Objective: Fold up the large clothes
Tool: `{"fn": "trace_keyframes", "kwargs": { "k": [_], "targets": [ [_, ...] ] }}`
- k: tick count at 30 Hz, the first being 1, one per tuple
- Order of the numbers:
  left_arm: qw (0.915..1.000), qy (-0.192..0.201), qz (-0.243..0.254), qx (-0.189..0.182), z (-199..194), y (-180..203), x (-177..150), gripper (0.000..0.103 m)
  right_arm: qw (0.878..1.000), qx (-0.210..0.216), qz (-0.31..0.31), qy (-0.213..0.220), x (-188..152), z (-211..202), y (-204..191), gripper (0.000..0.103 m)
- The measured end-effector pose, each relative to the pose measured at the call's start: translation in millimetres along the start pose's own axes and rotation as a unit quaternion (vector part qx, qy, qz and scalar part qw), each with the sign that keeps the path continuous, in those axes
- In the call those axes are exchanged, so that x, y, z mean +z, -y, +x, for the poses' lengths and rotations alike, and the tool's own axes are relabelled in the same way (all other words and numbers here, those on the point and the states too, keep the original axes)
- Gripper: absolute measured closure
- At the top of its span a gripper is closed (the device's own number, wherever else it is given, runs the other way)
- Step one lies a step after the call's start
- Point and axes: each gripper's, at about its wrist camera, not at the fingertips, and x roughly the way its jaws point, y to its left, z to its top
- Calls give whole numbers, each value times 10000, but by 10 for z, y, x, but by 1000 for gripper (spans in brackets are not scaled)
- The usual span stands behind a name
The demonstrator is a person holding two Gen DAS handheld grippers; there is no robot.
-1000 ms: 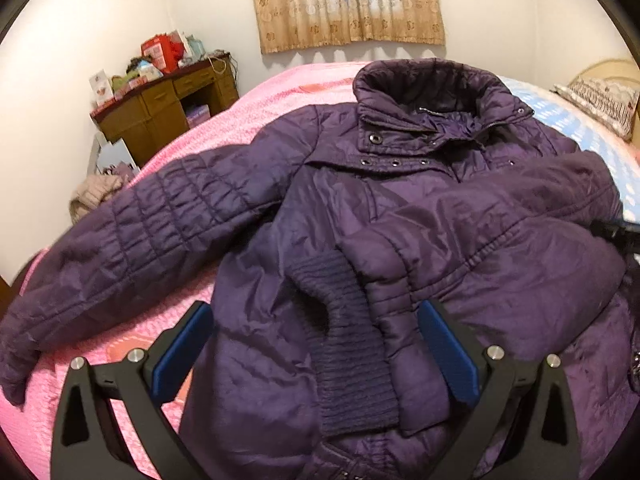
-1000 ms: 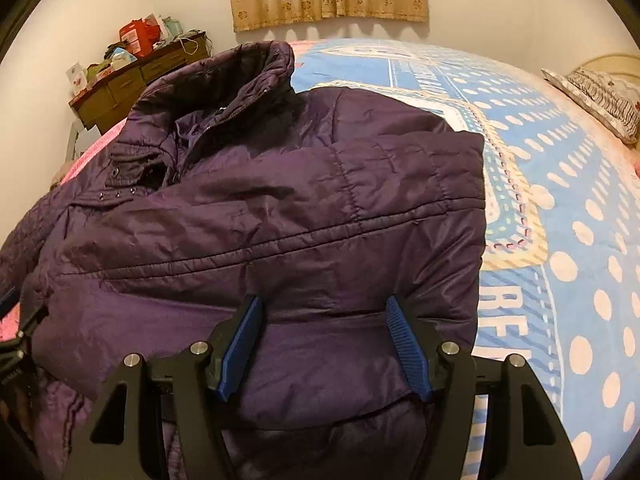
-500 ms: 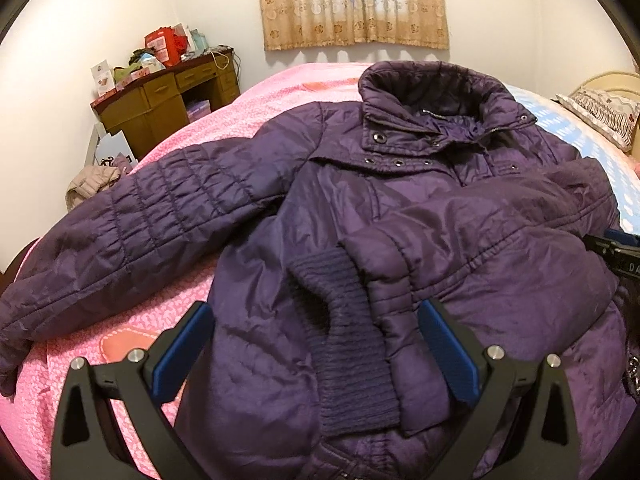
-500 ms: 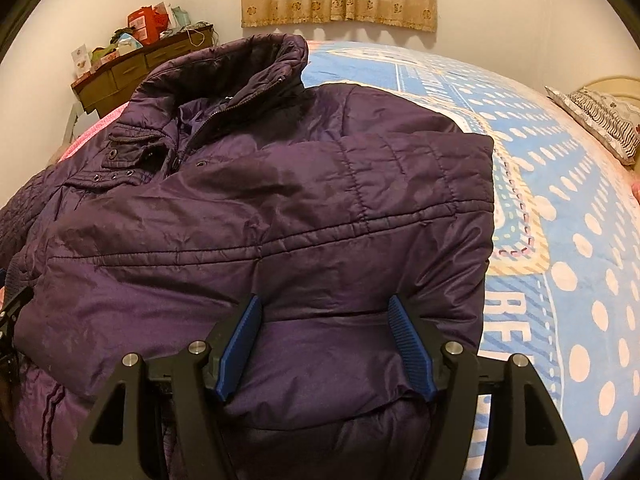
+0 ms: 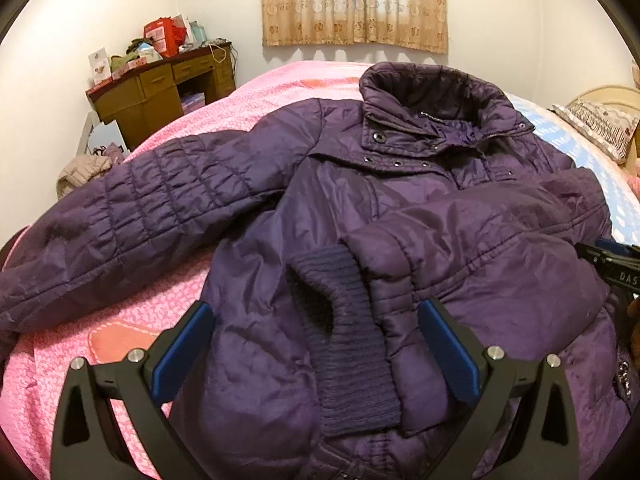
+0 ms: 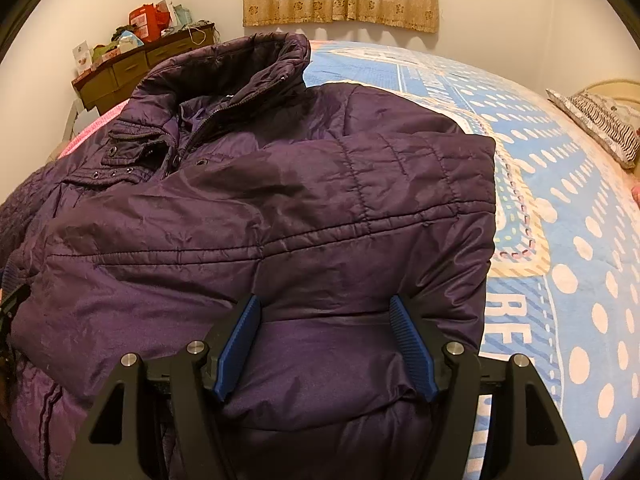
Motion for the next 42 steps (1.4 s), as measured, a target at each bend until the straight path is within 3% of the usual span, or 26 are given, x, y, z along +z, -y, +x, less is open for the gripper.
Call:
{"fn": "trace_keyframes", "kwargs": {
  "k": [7, 9, 12, 17, 20, 42],
  "targets": [
    [10000, 20, -38, -61, -4, -6, -7, 0, 9993, -198, 92, -301, 164, -147, -38, 34],
    [9999, 15, -74, -114, 2, -8, -10, 0, 9994, -2, 345, -16, 293, -396, -115, 34],
    [9999, 10, -80, -125, 2, -30, -13, 0, 9996, 71, -51, 253, 411, -524, -472, 32],
    [9999, 24, -95, -110, 2, -18, -9, 0, 9972, 524, -542, -2, 318, -192, -986, 32],
    [9999, 114, -94, 38, -29, -2, -28, 0, 9970, 341, -689, -50, 182, -28, -1140, 31],
    [9999, 55, -114, 20, -12, -29, -33, 0, 9963, 262, -821, -52, 163, 114, -1265, 30]
  ]
}}
